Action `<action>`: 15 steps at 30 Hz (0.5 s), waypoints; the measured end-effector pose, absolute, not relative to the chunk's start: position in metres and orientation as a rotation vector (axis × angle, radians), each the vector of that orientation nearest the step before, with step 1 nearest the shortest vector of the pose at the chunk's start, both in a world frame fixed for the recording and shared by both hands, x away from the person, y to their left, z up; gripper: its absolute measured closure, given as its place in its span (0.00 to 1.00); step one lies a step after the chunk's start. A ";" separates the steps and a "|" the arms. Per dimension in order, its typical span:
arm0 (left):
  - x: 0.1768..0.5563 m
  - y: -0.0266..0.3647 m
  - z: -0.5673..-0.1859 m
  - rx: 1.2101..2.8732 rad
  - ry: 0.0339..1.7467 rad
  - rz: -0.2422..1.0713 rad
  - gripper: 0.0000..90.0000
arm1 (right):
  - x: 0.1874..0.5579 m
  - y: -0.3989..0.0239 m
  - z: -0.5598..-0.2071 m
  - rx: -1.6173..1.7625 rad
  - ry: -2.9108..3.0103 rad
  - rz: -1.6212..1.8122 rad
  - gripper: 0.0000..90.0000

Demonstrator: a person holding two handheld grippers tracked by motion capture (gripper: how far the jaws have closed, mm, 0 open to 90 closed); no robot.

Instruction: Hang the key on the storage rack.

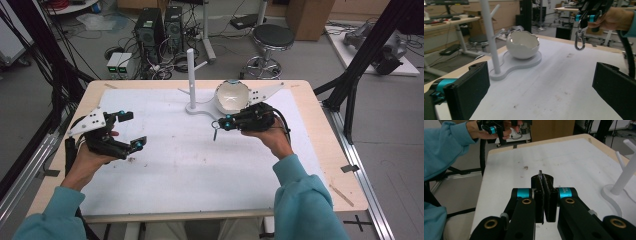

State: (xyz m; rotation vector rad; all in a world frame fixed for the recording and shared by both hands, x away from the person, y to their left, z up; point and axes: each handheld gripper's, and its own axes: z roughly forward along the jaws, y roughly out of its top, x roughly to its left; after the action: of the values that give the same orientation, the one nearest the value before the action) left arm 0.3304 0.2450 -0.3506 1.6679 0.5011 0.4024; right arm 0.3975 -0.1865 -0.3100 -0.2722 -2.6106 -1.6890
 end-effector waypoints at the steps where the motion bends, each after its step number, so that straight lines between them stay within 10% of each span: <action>1: 0.333 0.242 -0.347 1.679 0.486 0.388 0.02 | 0.396 -0.185 -0.308 -0.271 -2.608 -1.686 0.99; 15: 0.359 0.184 -0.308 1.813 0.312 0.241 0.02 | 0.397 -0.169 -0.297 -0.176 -2.551 -1.749 0.99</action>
State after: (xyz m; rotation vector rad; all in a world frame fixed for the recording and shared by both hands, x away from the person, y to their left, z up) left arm 0.3587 0.1843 -0.3084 1.8130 0.3115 0.2407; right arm 0.3971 -0.1690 -0.2975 -0.1761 -2.5515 -1.7487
